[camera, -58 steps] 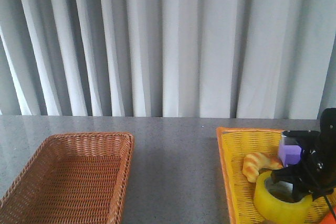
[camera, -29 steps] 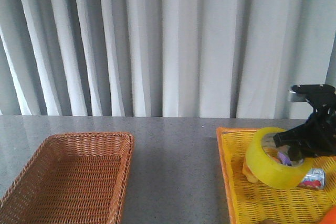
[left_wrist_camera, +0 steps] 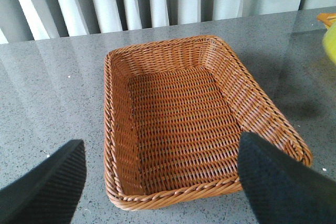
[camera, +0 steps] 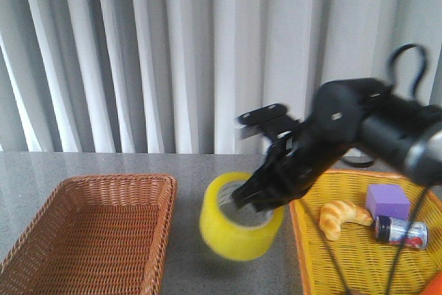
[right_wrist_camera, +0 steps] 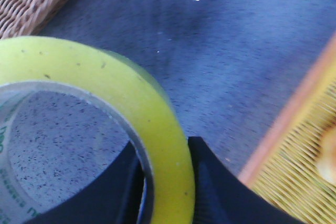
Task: Transfer tape with both arms
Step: 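Carry the tape roll toward the table center and lower it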
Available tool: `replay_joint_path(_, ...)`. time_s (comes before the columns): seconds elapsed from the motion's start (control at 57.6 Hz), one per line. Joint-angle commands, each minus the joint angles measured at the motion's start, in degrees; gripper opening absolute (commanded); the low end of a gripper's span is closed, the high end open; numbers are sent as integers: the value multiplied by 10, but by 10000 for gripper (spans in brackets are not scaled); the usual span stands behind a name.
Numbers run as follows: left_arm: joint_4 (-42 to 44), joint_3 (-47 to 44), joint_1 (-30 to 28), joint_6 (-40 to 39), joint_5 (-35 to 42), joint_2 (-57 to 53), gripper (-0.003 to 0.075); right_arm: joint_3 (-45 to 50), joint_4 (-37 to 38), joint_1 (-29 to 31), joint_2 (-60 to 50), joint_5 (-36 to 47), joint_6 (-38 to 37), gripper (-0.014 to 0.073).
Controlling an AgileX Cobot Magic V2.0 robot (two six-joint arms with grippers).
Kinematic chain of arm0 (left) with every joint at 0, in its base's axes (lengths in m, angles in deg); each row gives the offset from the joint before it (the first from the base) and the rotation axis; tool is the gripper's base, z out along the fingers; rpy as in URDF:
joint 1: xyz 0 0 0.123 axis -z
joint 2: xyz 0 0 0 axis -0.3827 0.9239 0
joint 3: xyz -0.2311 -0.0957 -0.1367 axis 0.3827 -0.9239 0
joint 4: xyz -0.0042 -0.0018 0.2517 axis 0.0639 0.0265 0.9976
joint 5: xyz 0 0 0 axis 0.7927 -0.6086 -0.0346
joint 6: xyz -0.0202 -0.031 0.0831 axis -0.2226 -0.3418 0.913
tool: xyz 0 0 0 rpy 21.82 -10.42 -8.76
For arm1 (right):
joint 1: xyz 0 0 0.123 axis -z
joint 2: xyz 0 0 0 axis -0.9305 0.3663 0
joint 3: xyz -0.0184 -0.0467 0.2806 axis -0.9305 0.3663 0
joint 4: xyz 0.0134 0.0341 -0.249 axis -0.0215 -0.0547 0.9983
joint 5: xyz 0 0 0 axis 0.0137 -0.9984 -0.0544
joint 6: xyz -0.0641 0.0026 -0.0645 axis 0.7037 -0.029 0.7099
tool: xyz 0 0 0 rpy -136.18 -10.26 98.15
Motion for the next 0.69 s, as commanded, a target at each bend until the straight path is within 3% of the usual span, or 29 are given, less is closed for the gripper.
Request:
replay_joint_path(0.0,0,20,0,-1,36,6,576,-31,27,-30,-1,27,-2,135)
replay_joint_path(0.156,0,20,0,-1,36,6,576,-31,61,-58,40,29,-5,149)
replay_joint_path(0.503,0,20,0,-1,36,6,576,-31,147,-59,101,33,-55,204)
replay_joint_path(0.677,0,20,0,-1,36,6,576,-35,145,-59,100,36,-58,321)
